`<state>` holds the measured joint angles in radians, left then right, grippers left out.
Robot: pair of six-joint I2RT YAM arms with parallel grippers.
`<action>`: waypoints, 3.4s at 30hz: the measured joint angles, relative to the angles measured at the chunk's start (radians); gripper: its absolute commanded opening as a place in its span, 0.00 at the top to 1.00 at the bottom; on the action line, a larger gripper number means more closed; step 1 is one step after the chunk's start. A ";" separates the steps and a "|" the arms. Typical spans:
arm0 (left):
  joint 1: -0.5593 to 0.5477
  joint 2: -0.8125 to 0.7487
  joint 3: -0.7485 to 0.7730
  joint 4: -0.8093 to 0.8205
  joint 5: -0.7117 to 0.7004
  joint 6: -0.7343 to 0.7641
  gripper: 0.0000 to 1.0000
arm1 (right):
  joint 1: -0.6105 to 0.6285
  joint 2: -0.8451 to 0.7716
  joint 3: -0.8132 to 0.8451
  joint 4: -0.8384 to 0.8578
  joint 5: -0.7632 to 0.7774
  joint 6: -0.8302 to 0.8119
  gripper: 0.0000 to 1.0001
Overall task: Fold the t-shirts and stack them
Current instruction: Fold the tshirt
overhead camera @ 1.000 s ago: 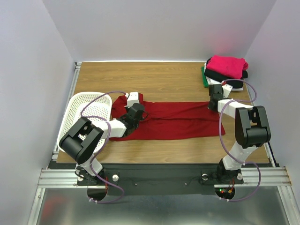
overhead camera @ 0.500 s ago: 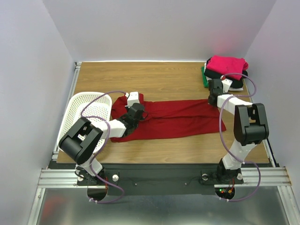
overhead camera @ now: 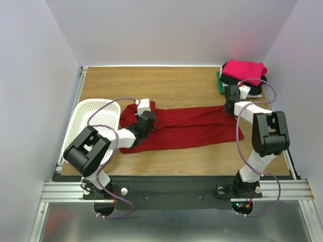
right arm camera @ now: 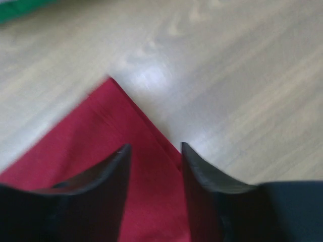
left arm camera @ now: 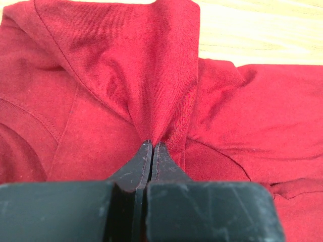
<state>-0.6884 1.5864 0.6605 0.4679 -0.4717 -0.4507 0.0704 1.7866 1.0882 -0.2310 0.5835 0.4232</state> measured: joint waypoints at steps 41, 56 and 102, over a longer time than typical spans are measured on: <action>-0.032 -0.021 -0.013 0.009 0.015 -0.011 1.00 | -0.012 -0.126 -0.154 -0.068 -0.064 0.001 0.99; -0.058 -0.033 -0.013 0.010 0.006 -0.018 1.00 | -0.016 -0.126 -0.087 -0.085 0.008 -0.047 1.00; -0.080 -0.168 0.041 -0.058 -0.068 0.000 0.27 | 0.003 -0.380 -0.122 -0.118 -0.037 -0.039 0.26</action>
<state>-0.7685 1.4181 0.7017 0.4099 -0.5392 -0.4507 0.0734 1.4071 0.9657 -0.3489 0.5468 0.3840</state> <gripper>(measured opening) 0.734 0.742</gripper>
